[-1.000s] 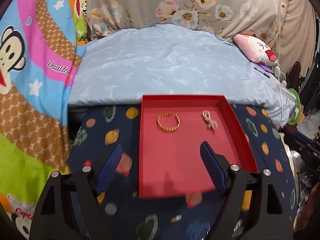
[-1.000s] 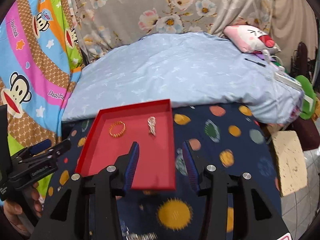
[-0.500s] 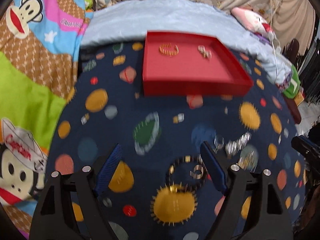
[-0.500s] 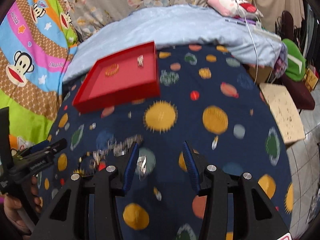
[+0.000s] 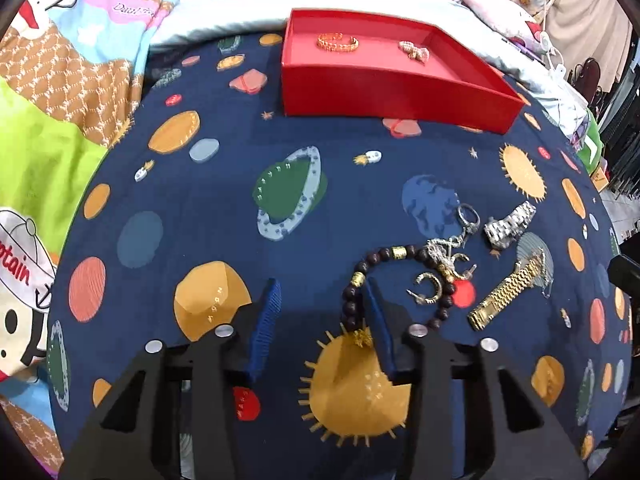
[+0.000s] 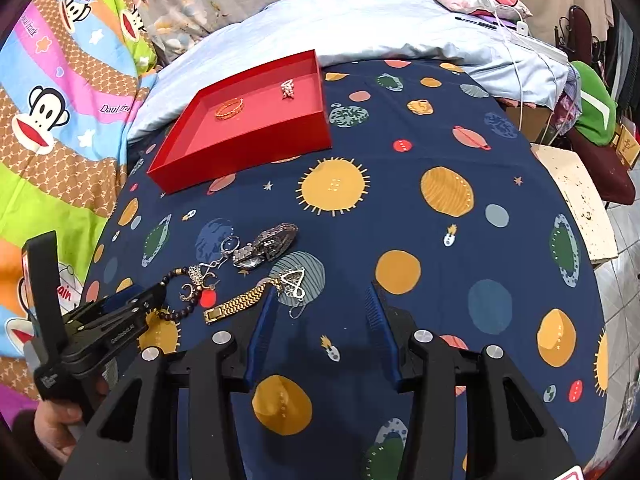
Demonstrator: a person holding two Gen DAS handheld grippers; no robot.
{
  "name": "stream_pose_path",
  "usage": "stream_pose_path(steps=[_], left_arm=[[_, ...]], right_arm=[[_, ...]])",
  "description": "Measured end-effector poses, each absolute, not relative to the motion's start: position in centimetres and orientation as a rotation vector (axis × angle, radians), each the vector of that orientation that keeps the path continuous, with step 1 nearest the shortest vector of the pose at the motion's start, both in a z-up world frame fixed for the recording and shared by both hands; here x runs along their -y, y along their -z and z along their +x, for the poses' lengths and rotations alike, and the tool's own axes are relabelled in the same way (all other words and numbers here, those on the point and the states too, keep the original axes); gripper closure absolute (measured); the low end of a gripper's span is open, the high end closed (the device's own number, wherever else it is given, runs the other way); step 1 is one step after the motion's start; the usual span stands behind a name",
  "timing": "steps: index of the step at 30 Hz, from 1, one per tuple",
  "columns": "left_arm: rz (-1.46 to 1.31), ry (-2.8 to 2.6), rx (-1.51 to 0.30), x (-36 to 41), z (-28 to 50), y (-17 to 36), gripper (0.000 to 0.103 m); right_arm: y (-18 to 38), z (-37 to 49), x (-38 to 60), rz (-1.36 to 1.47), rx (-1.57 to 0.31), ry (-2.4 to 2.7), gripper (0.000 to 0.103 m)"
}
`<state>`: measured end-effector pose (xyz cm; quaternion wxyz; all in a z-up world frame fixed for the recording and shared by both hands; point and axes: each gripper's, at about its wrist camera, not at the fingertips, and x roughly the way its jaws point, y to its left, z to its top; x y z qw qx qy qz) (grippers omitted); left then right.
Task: Organize jewelry
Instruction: 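Lift both grippers out of the red box back toward the remaining jewelry, then grasp the black bead bracelet with the left gripper while the right grasps the silver watch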
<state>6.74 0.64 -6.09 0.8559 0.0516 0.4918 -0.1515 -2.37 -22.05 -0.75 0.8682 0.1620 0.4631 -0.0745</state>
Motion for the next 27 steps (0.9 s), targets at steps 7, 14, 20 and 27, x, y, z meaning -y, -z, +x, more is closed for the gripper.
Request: stream_pose_path(steps=[7,14,20,27], left_arm=[[0.180,0.338,-0.965,0.5,6.1,6.3,0.070],[0.130,0.424,-1.006,0.9,6.2,6.0,0.096],[0.038,0.482,-1.034,0.4,5.8,4.4,0.096],[-0.011,0.548,-0.995,0.8,4.8,0.8,0.096]], right_arm=[[1.6,-1.4,21.2,0.339,-0.993,0.128,0.058],[2.7,-0.1,20.9,0.356,-1.012,0.110,0.058],[3.2,0.4,20.9,0.366,-1.019,0.102,0.058],[3.6,2.2,20.5,0.381,-1.020,0.072,0.058]])
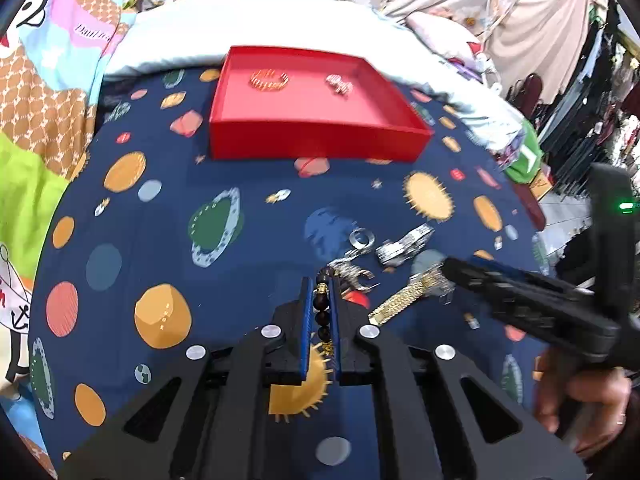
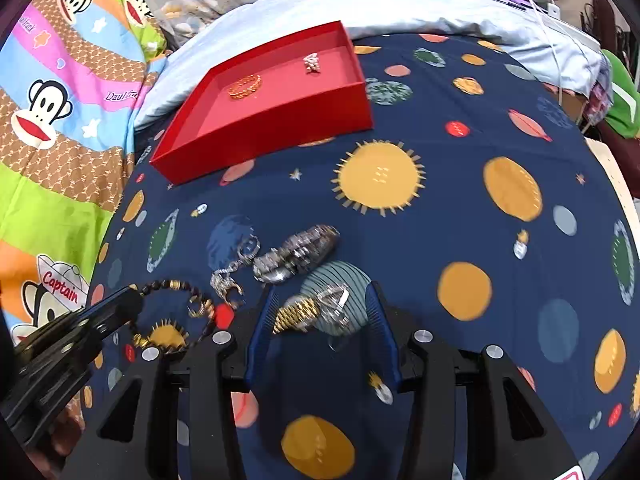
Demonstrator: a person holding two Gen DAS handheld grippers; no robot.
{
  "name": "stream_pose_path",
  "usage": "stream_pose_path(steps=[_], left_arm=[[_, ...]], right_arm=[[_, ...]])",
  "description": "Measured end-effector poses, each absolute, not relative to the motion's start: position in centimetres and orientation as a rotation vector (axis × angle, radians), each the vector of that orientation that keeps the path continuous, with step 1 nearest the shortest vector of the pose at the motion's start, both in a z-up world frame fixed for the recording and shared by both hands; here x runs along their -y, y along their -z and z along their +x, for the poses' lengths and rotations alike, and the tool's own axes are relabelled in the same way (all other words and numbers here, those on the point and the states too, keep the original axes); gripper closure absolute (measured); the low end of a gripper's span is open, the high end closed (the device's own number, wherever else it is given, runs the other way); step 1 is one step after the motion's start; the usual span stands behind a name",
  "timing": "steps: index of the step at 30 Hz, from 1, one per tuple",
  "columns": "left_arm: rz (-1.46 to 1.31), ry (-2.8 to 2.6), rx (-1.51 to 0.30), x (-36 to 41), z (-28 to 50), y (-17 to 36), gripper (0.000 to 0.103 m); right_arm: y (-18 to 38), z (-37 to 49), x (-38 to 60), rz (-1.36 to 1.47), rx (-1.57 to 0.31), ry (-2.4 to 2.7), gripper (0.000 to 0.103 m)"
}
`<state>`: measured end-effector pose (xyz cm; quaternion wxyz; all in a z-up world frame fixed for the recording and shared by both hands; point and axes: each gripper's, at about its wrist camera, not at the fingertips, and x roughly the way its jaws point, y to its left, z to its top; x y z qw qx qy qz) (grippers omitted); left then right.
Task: Organize jewelry
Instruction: 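Grasp the black bead bracelet with the left gripper while the right grasps the silver watch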
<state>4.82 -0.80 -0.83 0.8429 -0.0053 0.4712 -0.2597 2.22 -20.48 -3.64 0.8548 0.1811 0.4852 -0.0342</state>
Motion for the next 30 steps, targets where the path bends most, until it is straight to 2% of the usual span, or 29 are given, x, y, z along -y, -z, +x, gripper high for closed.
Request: stream_pose_path(steps=[6,15,17,19,21,30], left_arm=[[-0.017,0.559,-0.959,0.8,4.8,-1.3,0.096],[0.012,0.534,-0.964,0.7,5.3,-1.2,0.096],[0.015,0.530,-0.973,0.8,5.4,-0.9,0.096],[0.014,0.526,-0.984,0.7,5.6,-0.6,0.096],[0.020,0.520,-0.992,0.7,5.7,-0.3,0.096],[0.026,0.513,-1.007,0.8,5.7,0.0,0.096]], right_arm=[[4.6,4.3,20.0,0.419,-1.031,0.043,0.058],[5.7,6.0,19.9,0.407,-1.041,0.089,0.058],[5.7,6.3,19.6,0.384,-1.040,0.091,0.061],[5.8,6.5,19.4,0.370,-1.040,0.089,0.071],[5.8,6.6,19.2,0.367,-1.037,0.077,0.076],[5.1,5.9,19.3,0.367,-1.010,0.066,0.086]])
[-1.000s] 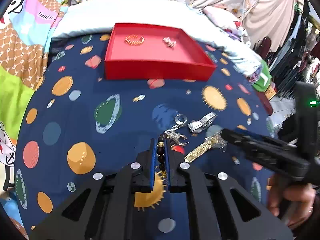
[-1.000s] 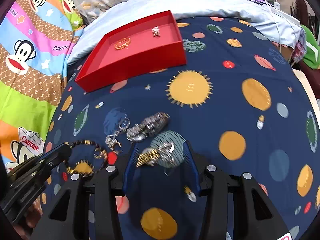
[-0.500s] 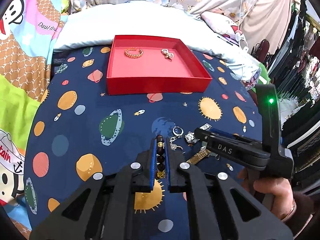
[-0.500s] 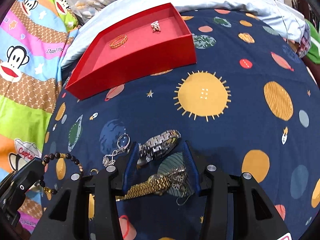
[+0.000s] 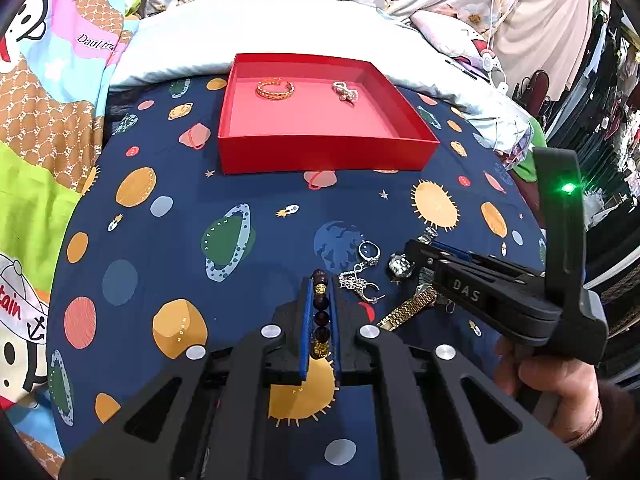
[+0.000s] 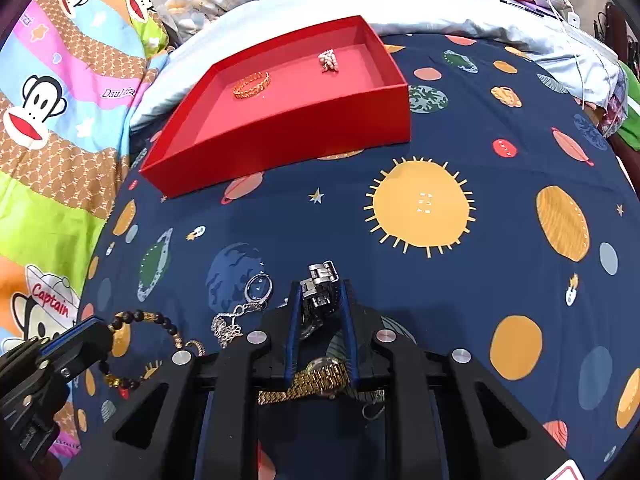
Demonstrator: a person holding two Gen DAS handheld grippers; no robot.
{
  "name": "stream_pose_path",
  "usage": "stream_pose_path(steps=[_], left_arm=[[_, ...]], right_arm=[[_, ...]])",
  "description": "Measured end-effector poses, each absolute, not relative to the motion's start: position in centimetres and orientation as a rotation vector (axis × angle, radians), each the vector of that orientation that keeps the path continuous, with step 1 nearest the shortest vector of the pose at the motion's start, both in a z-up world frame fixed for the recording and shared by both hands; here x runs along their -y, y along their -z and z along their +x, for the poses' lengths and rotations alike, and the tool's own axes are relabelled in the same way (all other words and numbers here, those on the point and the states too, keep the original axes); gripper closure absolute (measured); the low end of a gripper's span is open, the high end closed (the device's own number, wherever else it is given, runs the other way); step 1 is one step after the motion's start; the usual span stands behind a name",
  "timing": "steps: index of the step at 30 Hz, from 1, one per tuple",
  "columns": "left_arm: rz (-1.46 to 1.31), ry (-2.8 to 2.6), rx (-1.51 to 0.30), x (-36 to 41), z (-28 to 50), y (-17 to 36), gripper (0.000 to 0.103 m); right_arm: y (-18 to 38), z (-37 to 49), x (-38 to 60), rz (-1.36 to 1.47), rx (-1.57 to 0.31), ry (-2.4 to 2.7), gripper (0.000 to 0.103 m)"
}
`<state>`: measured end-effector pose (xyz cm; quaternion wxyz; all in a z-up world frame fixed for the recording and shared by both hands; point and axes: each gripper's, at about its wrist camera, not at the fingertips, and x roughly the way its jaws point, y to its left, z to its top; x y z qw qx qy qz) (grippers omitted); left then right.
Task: Organize jewelry
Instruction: 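Grasp the black bead bracelet with the left gripper while the right grasps the silver watch, then carry the bead bracelet and silver watch into the red box and open both grippers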
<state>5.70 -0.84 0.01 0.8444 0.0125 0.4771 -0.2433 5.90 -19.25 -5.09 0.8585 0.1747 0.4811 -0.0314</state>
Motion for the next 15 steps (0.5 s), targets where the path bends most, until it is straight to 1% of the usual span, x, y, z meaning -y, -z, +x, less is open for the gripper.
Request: stream_pose_path(steps=[5,15], left_arm=[[0.027,0.517,-0.995,1.0,5.6,-0.6,0.096],[0.025,0.533,-0.962,1.5,5.6,-3.0,0.096]], right_arm=[[3.8,4.9,19.5,0.375,-0.987,0.062,0.086],[-1.0,3.0,20.2,0.379,-0.898,0.046,0.086]])
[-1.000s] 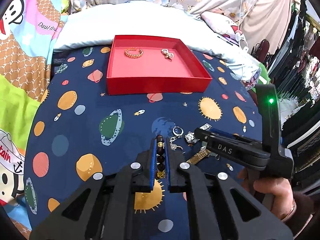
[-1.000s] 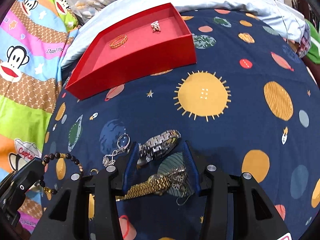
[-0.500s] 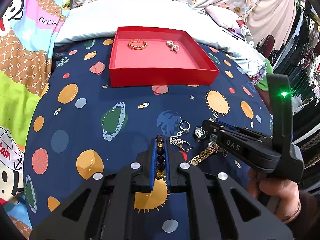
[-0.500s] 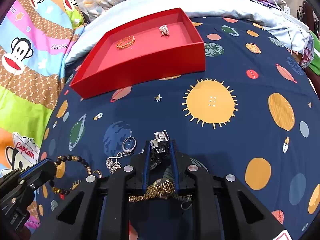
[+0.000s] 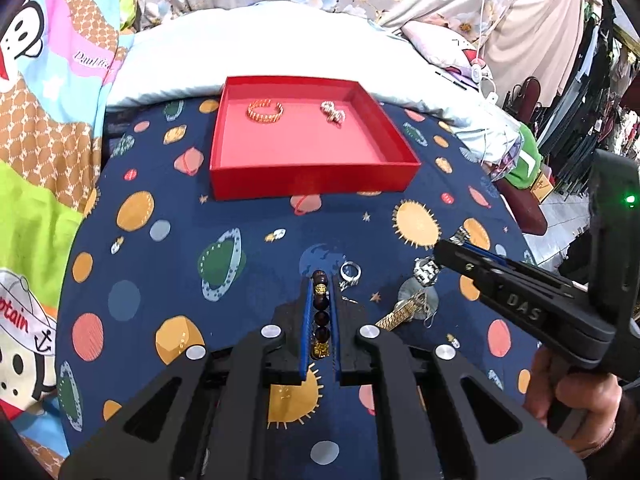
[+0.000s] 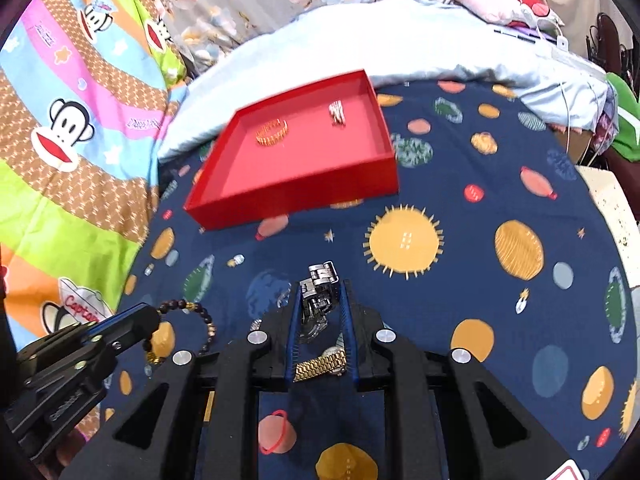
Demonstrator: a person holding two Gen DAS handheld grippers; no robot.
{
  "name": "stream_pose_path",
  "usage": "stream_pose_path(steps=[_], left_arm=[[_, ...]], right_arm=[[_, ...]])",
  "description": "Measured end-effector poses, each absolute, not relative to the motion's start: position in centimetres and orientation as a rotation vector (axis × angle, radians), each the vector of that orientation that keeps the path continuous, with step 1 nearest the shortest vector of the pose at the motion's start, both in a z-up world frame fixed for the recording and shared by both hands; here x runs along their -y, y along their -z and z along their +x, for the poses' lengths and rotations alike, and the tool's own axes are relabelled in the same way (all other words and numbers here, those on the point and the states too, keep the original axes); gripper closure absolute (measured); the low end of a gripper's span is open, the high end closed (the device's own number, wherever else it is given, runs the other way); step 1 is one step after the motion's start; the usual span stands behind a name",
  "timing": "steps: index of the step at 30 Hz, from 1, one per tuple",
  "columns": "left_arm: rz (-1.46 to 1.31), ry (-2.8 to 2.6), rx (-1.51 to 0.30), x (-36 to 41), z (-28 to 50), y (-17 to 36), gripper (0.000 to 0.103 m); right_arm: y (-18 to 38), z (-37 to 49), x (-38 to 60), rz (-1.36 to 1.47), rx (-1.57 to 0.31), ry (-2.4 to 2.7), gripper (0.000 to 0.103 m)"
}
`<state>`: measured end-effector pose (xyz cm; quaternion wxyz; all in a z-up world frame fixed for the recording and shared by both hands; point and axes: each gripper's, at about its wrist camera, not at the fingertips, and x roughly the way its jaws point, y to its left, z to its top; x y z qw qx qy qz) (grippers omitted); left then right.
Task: Organize jewelry
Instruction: 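Carry the bead bracelet and silver watch into the red box and open both grippers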
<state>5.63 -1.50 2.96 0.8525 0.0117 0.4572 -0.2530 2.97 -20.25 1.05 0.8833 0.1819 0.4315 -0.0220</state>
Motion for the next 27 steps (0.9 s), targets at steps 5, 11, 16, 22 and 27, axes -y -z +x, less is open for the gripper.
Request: stream_pose_path(steps=[5,11,16,22,27], left_arm=[[0.028,0.544,-0.928,2.1,6.2,-4.8,0.096],[0.021,0.547,-0.877,2.7,7.8,-7.2,0.096],[0.019,0.540,-0.838,3.3,9.5,-8.7,0.096],[0.016,0.523,-0.798,4.2,12.4,-9.7,0.096],[0.007,0.519,-0.778,5.2,15.7,-9.8,0.096]], right_arm=[[-3.2,3.0,20.4,0.378,-0.858,0.026,0.086],[-4.6,3.8,20.2,0.340,-0.821,0.023,0.086],[-5.8,5.3,20.6,0.333,-0.791,0.017,0.086],[-6.7,8.2,21.4,0.323,-0.768,0.014,0.086],[-6.4,11.7,22.1,0.330,-0.771,0.012,0.086]])
